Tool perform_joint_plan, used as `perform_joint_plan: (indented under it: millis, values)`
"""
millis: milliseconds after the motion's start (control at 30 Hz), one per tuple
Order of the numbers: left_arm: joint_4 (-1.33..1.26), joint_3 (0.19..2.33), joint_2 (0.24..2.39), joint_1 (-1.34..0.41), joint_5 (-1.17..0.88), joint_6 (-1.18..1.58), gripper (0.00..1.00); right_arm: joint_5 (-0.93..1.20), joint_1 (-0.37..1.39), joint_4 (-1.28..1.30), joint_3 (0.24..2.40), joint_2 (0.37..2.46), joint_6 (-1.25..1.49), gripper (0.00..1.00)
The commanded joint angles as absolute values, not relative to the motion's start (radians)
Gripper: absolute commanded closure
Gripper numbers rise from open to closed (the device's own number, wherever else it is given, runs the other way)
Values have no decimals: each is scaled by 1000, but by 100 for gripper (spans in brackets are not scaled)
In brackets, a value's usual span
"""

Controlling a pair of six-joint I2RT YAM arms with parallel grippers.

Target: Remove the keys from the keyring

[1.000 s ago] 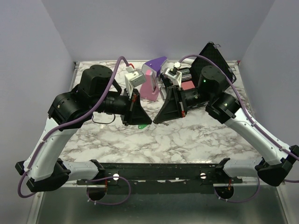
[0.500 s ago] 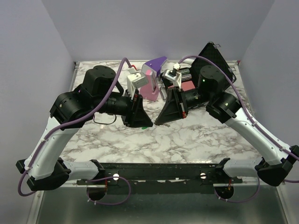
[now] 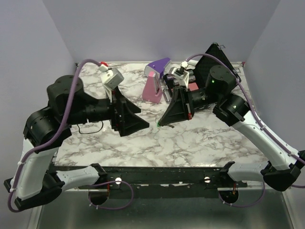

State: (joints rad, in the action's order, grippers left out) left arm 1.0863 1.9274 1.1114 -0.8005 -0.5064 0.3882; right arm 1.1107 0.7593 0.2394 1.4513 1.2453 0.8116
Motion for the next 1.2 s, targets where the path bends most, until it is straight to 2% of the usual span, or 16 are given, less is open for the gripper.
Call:
perform_joint_plan:
  millis: [0,200,300,400,533,967,1167]
  values:
    - [775,1775,990,-798,-456,544,14,1063,762,126,1474,1212,866,99]
    - [380,1493,856,-798,-399,782,18,974,762,-162,1379,1172,1029,99]
    - [194,1379,824,-798,-384,892,24,948,761,-160,1390,1178,1017,99]
    - [114,1325,827,-808,-376,934,25,937,762,-134,1407,1180,996,99]
    - [117,1344,857,-834,-370,914,27,931,762,-121,1417,1183,983,99]
    - [153,1358,881,-868,-308,870,56,946,762,-29,1480,1204,917,99]
    - [181,1390,894,-870,-313,854,64,950,762,-28,1482,1216,914,99]
